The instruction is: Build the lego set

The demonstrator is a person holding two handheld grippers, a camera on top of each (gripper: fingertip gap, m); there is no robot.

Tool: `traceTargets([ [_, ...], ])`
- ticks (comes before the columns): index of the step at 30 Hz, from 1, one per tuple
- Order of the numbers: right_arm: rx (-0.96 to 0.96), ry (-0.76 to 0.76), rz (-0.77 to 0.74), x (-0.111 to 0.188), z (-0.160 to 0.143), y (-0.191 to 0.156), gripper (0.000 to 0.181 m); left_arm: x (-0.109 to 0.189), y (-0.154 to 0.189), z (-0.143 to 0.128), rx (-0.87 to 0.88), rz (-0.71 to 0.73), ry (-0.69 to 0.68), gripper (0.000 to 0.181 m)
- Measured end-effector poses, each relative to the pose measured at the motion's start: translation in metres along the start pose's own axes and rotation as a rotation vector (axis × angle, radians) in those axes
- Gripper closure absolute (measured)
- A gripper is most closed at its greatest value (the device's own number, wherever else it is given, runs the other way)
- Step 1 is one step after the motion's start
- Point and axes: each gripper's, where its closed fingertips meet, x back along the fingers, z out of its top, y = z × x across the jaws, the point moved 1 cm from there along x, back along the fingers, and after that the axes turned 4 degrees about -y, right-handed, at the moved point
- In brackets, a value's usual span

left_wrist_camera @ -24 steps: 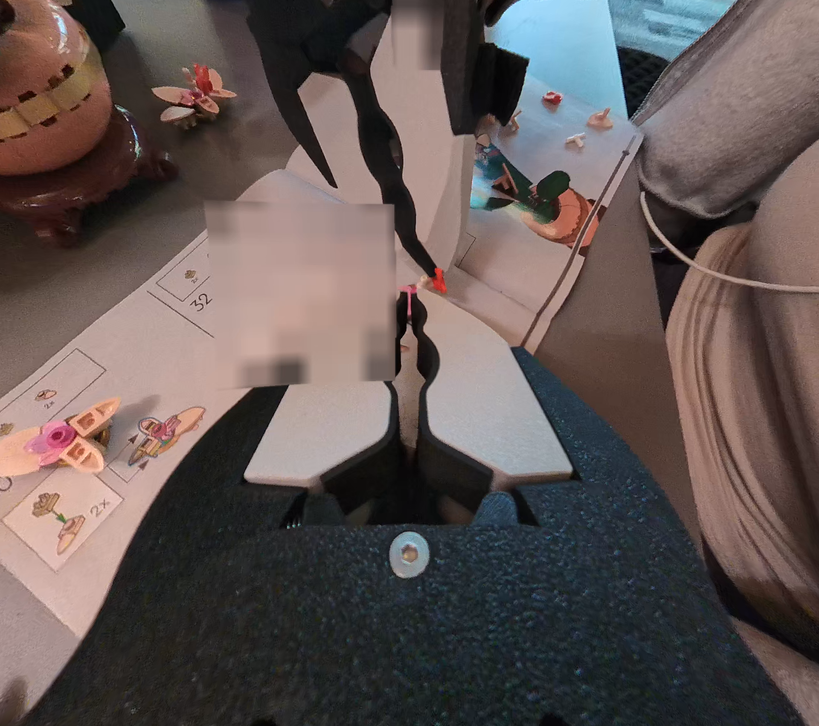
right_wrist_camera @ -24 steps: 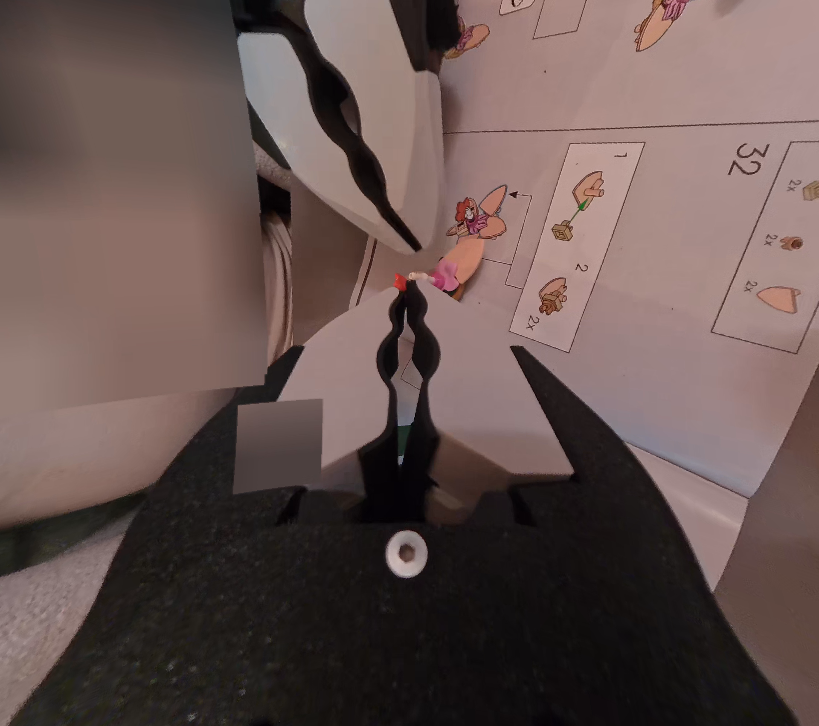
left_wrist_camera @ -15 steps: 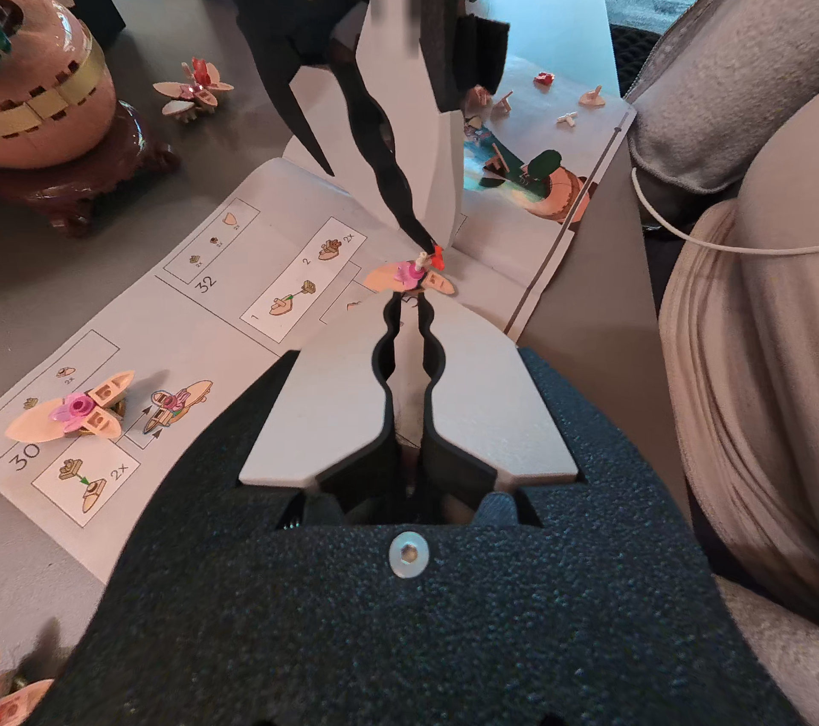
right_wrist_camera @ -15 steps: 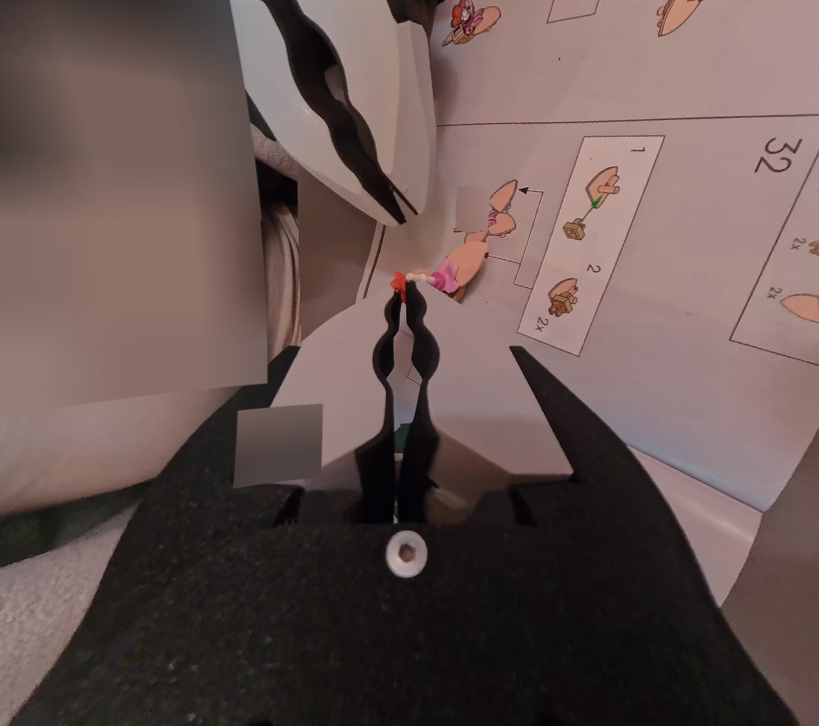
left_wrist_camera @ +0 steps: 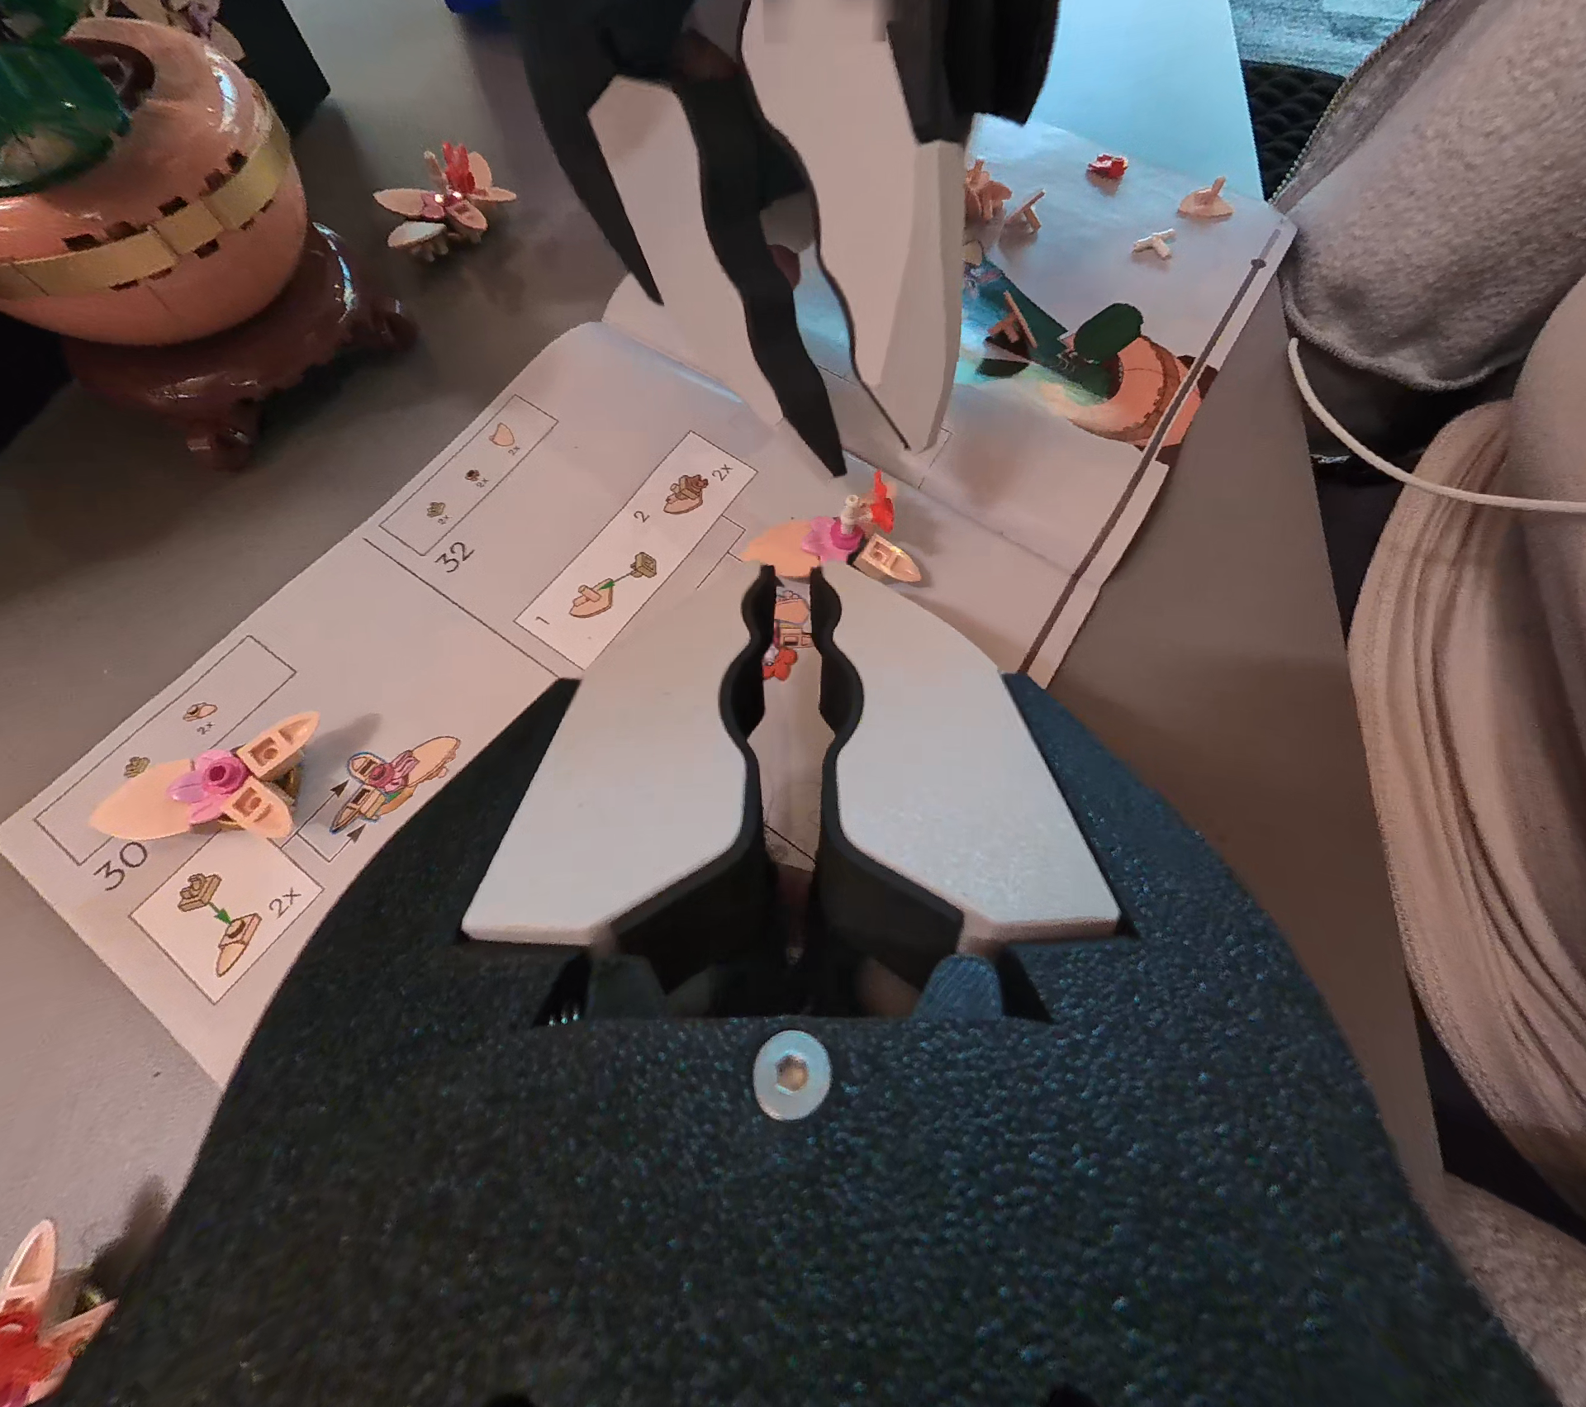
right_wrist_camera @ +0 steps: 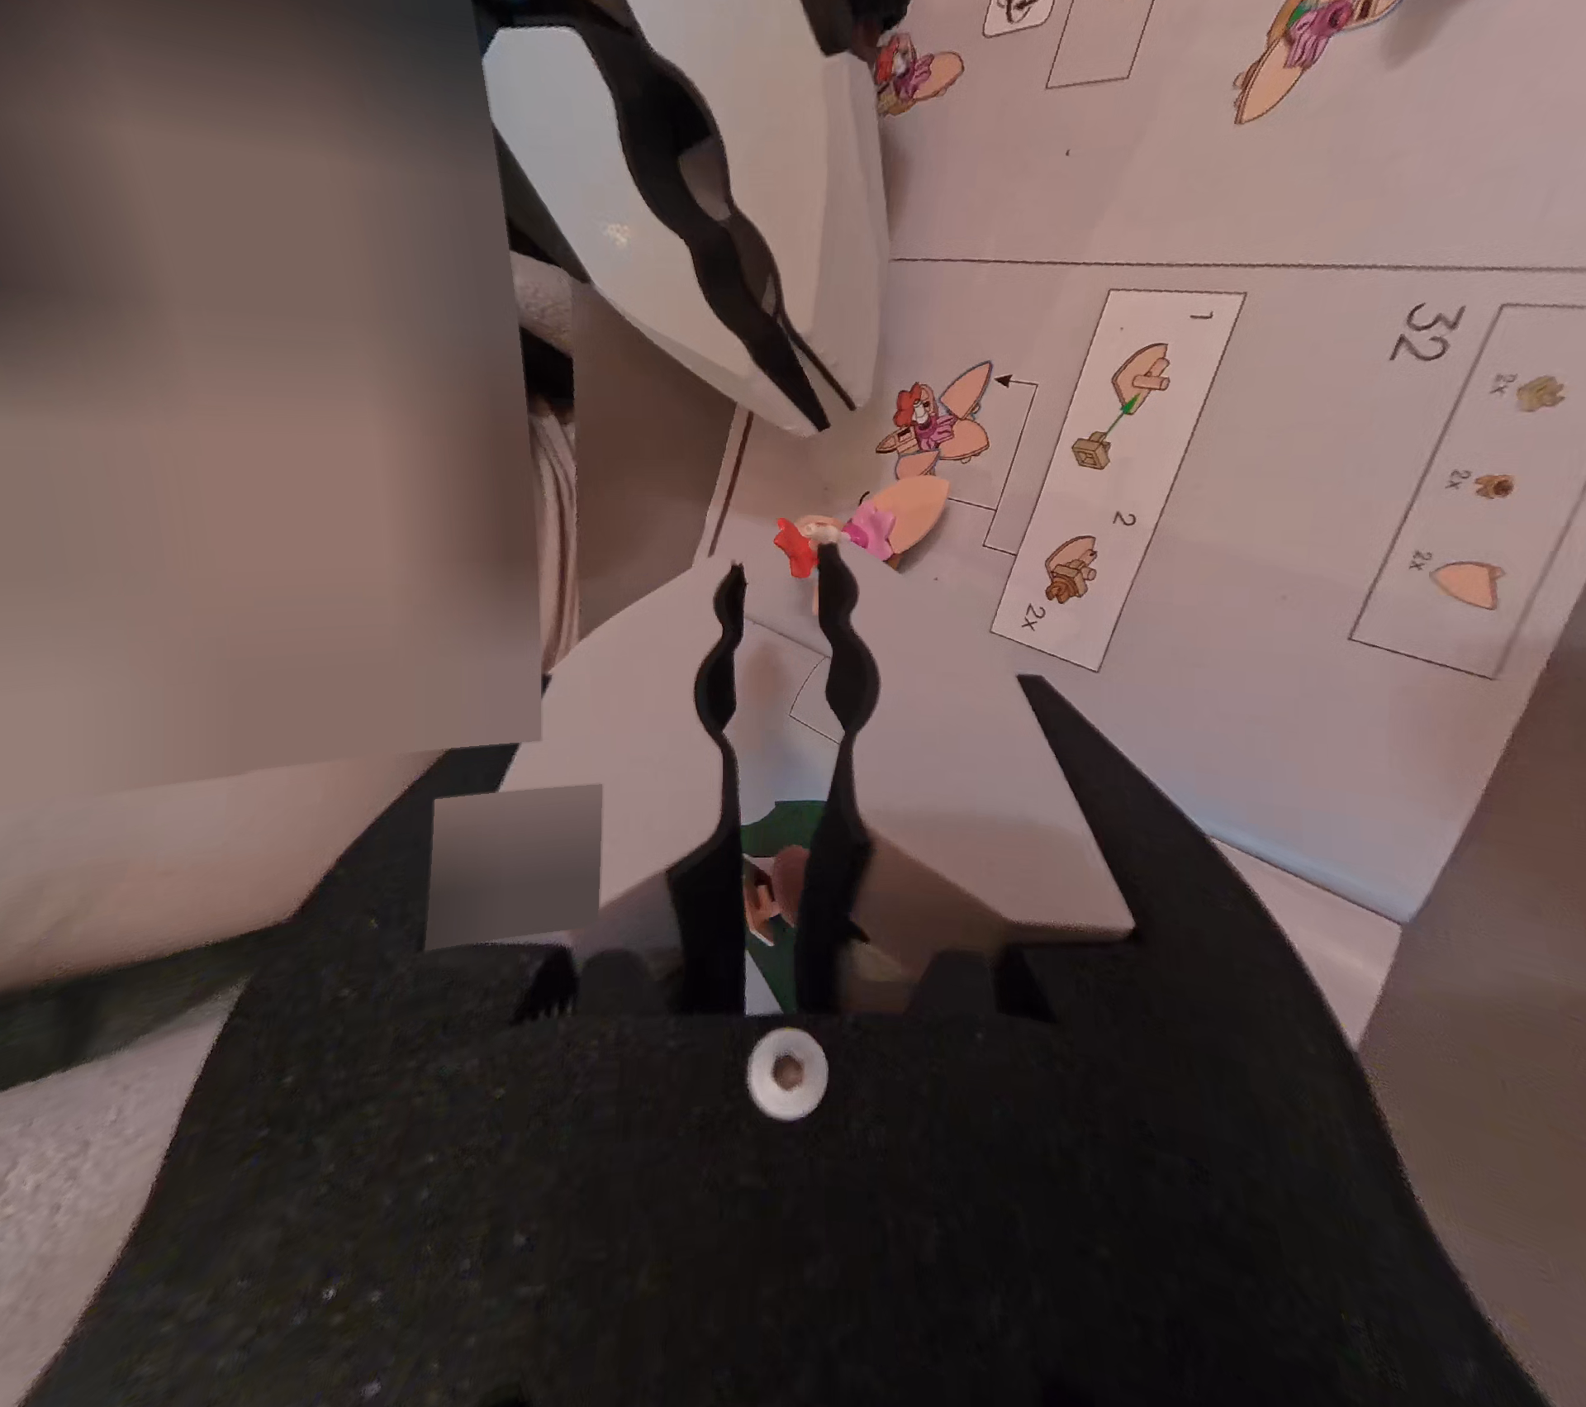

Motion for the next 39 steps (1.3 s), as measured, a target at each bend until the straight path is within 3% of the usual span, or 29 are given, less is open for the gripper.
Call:
traceTargets([
  [1, 0.023, 0.016, -0.035, 0.002, 0.002, 0.000, 0.165, 0.001, -0.002, 0.001, 0.004, 0.014, 0.010, 0.174],
  [5, 0.238, 0.121, -0.347, 0.018, 0.017, -0.008, 0.162, 0.013, -0.017, 0.012, 0.036, 0.125, 0.084, 0.173],
  [8, 0.366, 0.090, -0.580, 0.021, 0.018, -0.015, 0.128, 0.037, -0.014, 0.017, 0.092, 0.178, 0.127, 0.170],
  [9, 0.405, 0.062, -0.625, 0.020, 0.017, -0.017, 0.135, 0.043, -0.008, 0.016, 0.099, 0.175, 0.136, 0.168],
  [11, 0.504, 0.073, -0.702, 0.023, 0.023, -0.018, 0.181, 0.050, 0.005, 0.011, 0.103, 0.177, 0.152, 0.167],
  [14, 0.483, 0.002, -0.613, 0.019, 0.026, -0.018, 0.181, 0.049, 0.021, -0.002, 0.111, 0.182, 0.095, 0.166],
  [18, 0.284, -0.083, -0.573, 0.018, 0.024, -0.011, 0.181, 0.069, 0.008, -0.023, 0.191, 0.398, 0.051, 0.167],
  [21, 0.016, 0.063, -0.542, 0.014, 0.025, -0.022, 0.161, 0.085, 0.002, -0.024, 0.263, 0.484, 0.201, 0.166],
  [23, -0.154, 0.183, -0.524, 0.004, 0.021, -0.026, 0.137, 0.087, 0.004, -0.017, 0.285, 0.426, 0.300, 0.166],
  [24, -0.205, 0.220, -0.570, 0.000, 0.014, -0.021, 0.133, 0.086, 0.006, -0.013, 0.286, 0.380, 0.325, 0.165],
  [28, -0.250, 0.269, -0.719, -0.017, 0.004, -0.006, 0.128, 0.086, 0.013, -0.004, 0.299, 0.262, 0.391, 0.165],
  [32, -0.209, 0.174, -0.861, -0.016, 0.001, 0.004, 0.127, 0.085, 0.015, -0.003, 0.289, 0.276, 0.402, 0.165],
  [39, -0.156, 0.079, -0.764, -0.027, -0.004, 0.014, 0.138, 0.080, 0.017, -0.002, 0.229, 0.310, 0.367, 0.165],
])
